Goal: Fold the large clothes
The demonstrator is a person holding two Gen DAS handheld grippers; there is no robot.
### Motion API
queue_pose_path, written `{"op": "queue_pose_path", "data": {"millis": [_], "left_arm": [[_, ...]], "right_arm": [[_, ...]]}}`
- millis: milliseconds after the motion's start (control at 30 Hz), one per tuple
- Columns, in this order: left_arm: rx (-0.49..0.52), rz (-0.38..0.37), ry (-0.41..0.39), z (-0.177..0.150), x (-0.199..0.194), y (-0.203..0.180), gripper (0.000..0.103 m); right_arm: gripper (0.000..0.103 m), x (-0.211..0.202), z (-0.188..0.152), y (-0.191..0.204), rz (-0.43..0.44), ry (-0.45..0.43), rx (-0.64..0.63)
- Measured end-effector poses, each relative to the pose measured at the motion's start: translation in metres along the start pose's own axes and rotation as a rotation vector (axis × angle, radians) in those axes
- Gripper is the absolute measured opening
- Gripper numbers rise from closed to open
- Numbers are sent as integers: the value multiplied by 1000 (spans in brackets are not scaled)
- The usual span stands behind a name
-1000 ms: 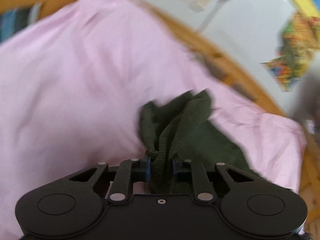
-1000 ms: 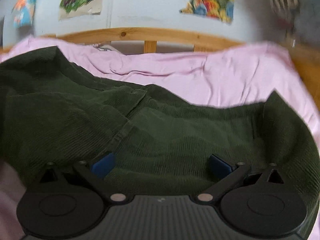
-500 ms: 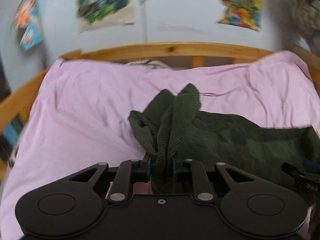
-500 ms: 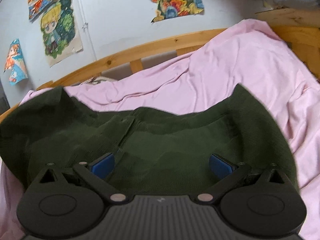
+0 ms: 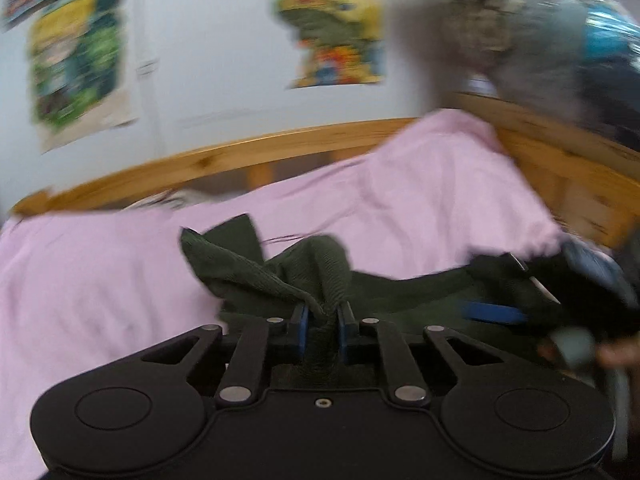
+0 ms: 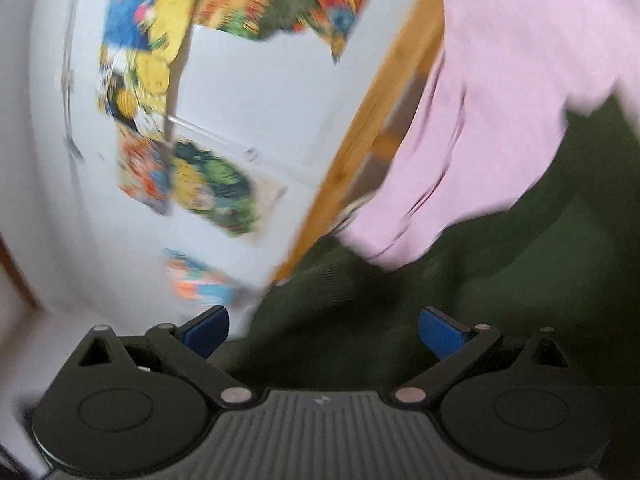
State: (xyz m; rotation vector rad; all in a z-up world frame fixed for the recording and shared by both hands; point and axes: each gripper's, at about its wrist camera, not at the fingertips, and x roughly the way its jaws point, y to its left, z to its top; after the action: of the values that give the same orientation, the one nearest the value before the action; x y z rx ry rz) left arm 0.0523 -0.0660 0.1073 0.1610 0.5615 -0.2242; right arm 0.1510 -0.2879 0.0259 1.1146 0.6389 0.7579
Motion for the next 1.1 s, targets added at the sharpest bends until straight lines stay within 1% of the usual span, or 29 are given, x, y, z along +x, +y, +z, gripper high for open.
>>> {"op": "queue_pose_path", "data": {"millis": [33,100,167,200,300,367,433,500,567,600,633,667,700,733,800,900,1033,1100], "left_arm": [[22,-30,1,1,2,-8,8],[85,-64,3,-2,9,-29,7],[131,-72,6,-8,15,-42,6],[128,-81,16,-13,19,-44,6],[65,-94,51,-20,25,-37,5],[51,-98,54,-23,24,-32,5],[58,-104,56,-26,24,-28,5],[75,-102,56,-27,25,-28,5],[83,-99,58,-28,27,-29,5],[81,-101,60,-29,28,-27,5],[77,-100,62,-27,30,-27,4],[74,-97,63,-27,32,-26,4],[69,-93,64,-27,32,-24,3],[63,-93,66,-28,32,-22,3],[42,-103,68,-29,32,-19,2],[23,-146,52,-28,30,-25,2],[61,-240,2,-20,28,-59,1],[94,-302,-30,-13,28,-83,1]], "right_arm": [[103,8,7,-8,44,35,75],[103,25,13,-21,92,82,176],[103,43,14,-30,63,134,224],[103,52,14,-32,52,157,224],[103,77,14,-30,60,227,194],[103,95,19,-19,58,263,142],[103,113,26,-6,23,296,62],[103,129,31,11,-18,351,-35],[97,141,30,34,-71,410,-160],[86,146,27,45,-113,433,-228],[62,151,23,55,-157,453,-299],[43,153,19,62,-202,463,-359],[31,153,16,66,-234,466,-394],[23,149,16,67,-236,458,-397],[21,136,17,68,-234,429,-394],[19,102,27,72,-245,356,-396],[19,30,51,75,-277,256,-420],[19,-3,64,77,-315,209,-432]]}}
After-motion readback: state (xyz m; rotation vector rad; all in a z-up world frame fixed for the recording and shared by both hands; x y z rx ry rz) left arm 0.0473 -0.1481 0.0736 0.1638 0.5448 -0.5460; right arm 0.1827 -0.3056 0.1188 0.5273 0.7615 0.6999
